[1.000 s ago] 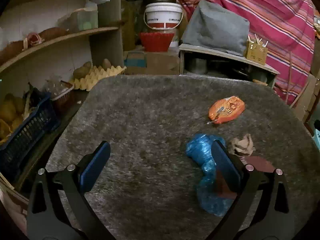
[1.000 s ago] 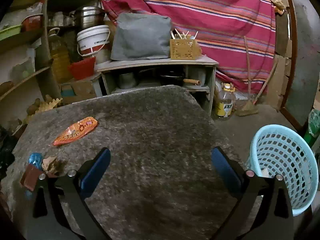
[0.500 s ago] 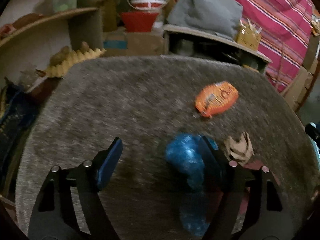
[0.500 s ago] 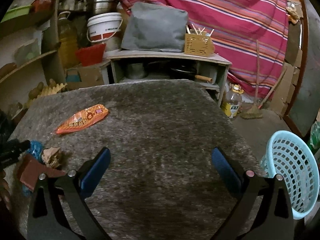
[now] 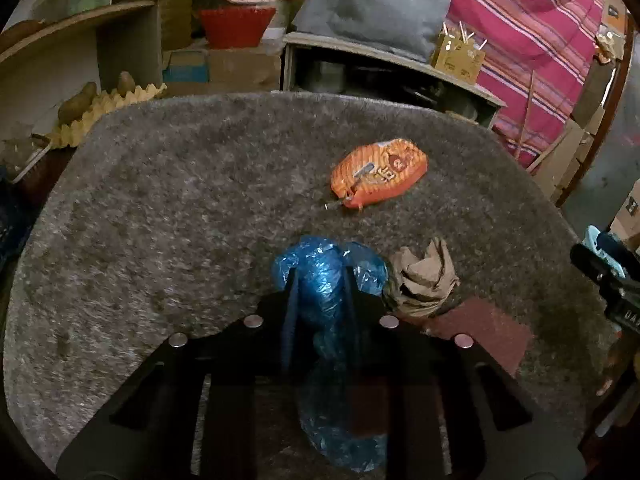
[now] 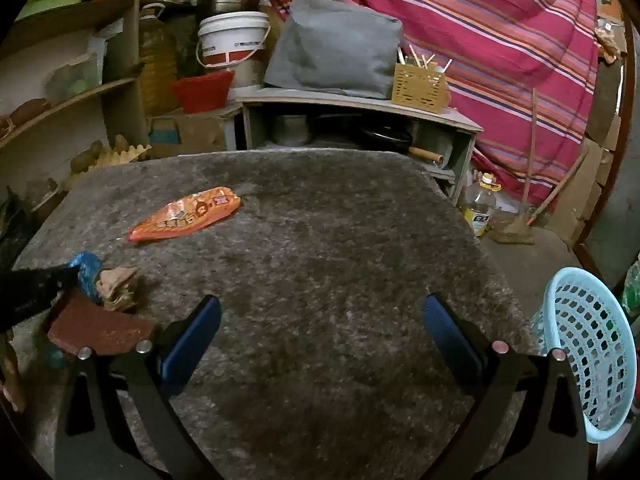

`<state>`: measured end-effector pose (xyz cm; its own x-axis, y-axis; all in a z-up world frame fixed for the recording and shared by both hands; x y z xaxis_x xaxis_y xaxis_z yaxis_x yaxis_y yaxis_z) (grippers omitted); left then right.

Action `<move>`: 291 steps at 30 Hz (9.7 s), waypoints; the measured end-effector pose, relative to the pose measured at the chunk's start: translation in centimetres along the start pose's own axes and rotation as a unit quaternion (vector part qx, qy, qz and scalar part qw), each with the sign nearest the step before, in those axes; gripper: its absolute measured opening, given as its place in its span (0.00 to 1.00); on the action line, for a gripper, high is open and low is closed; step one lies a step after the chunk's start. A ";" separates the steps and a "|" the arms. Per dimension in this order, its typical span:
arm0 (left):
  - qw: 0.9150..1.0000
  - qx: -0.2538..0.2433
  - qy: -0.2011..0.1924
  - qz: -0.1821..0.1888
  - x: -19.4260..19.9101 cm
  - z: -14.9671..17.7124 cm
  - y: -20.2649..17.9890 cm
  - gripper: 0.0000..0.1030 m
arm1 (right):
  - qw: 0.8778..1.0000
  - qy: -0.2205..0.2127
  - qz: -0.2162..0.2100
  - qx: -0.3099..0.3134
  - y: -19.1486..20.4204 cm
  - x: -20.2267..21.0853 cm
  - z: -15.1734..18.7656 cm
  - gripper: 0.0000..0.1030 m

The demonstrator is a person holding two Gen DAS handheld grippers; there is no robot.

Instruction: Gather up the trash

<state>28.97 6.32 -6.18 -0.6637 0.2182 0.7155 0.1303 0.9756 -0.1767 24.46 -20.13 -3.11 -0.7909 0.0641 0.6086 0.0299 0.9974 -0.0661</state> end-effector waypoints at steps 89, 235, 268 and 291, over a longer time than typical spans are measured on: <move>0.980 0.014 -0.112 -0.166 10.0 0.4 7.4 0.18 | 0.996 0.032 -0.079 0.028 1.2 -1.2 -0.9 0.88; 0.996 -0.084 0.028 -0.017 1.1 4.4 -3.1 0.83 | 0.998 0.053 -0.016 0.007 -2.2 -0.6 1.8 0.96; 0.981 0.027 -0.089 -0.167 7.9 2.0 9.8 0.83 | 0.977 0.090 -0.157 0.110 13.9 -3.0 3.1 0.29; 0.988 -0.087 -0.126 -0.029 6.4 -1.5 -18.8 0.83 | 0.998 0.004 0.001 -0.058 -18.0 5.1 1.1 0.29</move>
<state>23.39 -10.60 2.75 -0.8333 0.1703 0.5260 0.1966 0.9805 -0.0061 19.26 -37.77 0.34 -0.7863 0.0665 0.6143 0.1029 0.9944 0.0240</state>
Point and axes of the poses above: each gripper's, at about its wrist camera, not at the fingertips, and x roughly against the way its jaws point, y to its left, z to its underside, the point moved 2 cm from there along -x, roughly the way its jaws point, and after that the axes turned 2 degrees about x, right-handed, at the moved point
